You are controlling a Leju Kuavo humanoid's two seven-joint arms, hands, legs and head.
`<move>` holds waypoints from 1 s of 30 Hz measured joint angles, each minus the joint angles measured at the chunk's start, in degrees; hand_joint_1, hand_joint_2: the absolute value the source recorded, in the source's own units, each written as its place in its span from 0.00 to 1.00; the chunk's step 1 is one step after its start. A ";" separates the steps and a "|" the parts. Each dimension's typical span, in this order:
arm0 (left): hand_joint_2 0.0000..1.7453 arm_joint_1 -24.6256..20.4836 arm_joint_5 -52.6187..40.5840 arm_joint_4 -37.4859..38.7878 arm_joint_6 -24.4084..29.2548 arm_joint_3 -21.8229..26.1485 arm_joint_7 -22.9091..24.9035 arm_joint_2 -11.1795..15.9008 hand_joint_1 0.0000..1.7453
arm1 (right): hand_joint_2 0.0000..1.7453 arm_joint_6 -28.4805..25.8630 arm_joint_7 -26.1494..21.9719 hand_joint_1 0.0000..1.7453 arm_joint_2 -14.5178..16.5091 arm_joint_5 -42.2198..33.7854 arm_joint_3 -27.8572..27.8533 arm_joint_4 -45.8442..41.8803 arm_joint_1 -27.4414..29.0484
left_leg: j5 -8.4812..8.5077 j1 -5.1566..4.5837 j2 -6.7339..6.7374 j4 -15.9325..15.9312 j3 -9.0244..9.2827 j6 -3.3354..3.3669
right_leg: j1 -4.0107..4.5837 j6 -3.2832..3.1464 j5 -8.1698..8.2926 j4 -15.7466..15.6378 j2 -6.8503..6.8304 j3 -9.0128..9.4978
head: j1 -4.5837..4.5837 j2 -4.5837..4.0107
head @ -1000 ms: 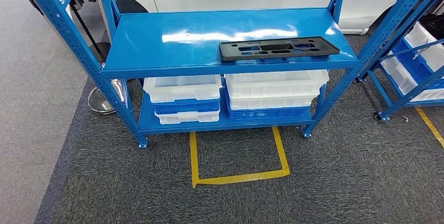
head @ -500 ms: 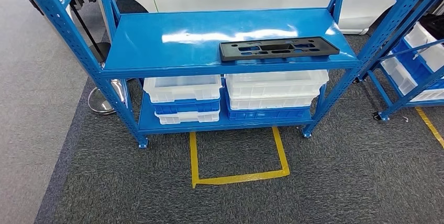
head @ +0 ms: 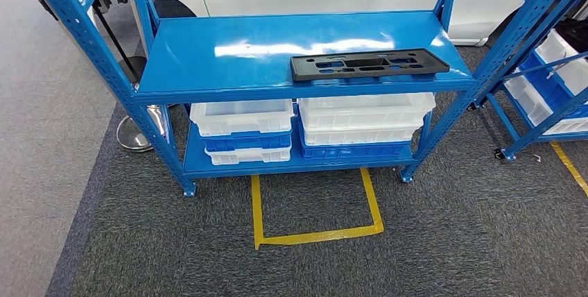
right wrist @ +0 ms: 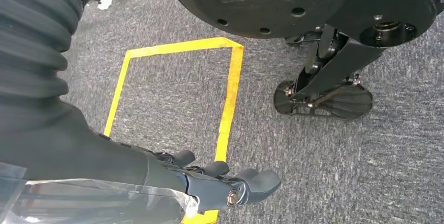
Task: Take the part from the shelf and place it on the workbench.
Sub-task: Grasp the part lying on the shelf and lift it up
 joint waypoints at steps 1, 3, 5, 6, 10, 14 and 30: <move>1.00 0.01 0.00 -0.01 0.00 -0.02 0.00 0.02 0.00 | 1.00 0.00 0.00 0.00 -0.02 0.00 0.06 -0.02 0.01 | 0.00 0.00 0.00 0.00 0.00 0.00 | 0.00 0.00 0.00 0.00 0.00 0.00 | 0.00 0.00; 1.00 0.02 0.00 -0.05 0.00 -0.04 0.00 0.05 0.00 | 1.00 0.00 0.00 0.00 -0.04 0.00 0.17 -0.05 0.02 | 0.00 0.00 0.00 0.00 0.00 0.00 | 0.00 0.00 0.00 0.00 0.00 0.00 | 0.00 0.00; 1.00 0.03 0.00 -0.11 0.00 -0.05 0.00 0.08 0.00 | 1.00 0.00 0.00 0.00 -0.07 0.00 0.23 -0.08 0.03 | 0.00 0.00 0.00 0.00 0.00 0.00 | 0.00 0.00 0.00 0.00 0.00 0.00 | 0.00 0.00; 1.00 0.04 0.00 -0.14 0.00 -0.07 0.00 0.10 0.00 | 1.00 0.00 0.00 0.00 -0.07 0.00 0.26 -0.09 0.03 | 0.00 0.00 0.00 0.00 0.00 0.00 | 0.00 0.00 0.00 0.00 0.00 0.00 | 0.00 0.00; 1.00 0.00 -0.16 -0.15 0.01 -0.09 0.00 0.13 0.00 | 1.00 -0.05 0.00 0.00 -0.08 0.03 0.27 -0.11 0.01 | 0.00 0.00 0.00 0.00 0.00 0.00 | 0.00 0.00 0.00 0.00 0.00 0.00 | 0.00 0.00; 1.00 -0.69 -3.46 -0.12 0.61 1.26 0.31 -0.21 0.00 | 1.00 -1.16 0.26 0.00 -0.02 1.16 -1.34 0.12 -0.63 | 0.00 0.00 0.00 0.00 -0.01 0.00 | 0.00 0.00 0.00 0.00 0.00 0.00 | 0.00 0.00; 1.00 -6.42 -25.78 4.50 5.30 13.80 2.93 -4.84 0.00 | 1.00 -9.31 3.47 0.00 2.25 9.69 -15.27 4.82 -6.19 | 0.01 0.00 0.00 0.02 0.00 0.00 | 0.00 0.00 0.02 0.02 0.00 0.06 | 0.00 0.00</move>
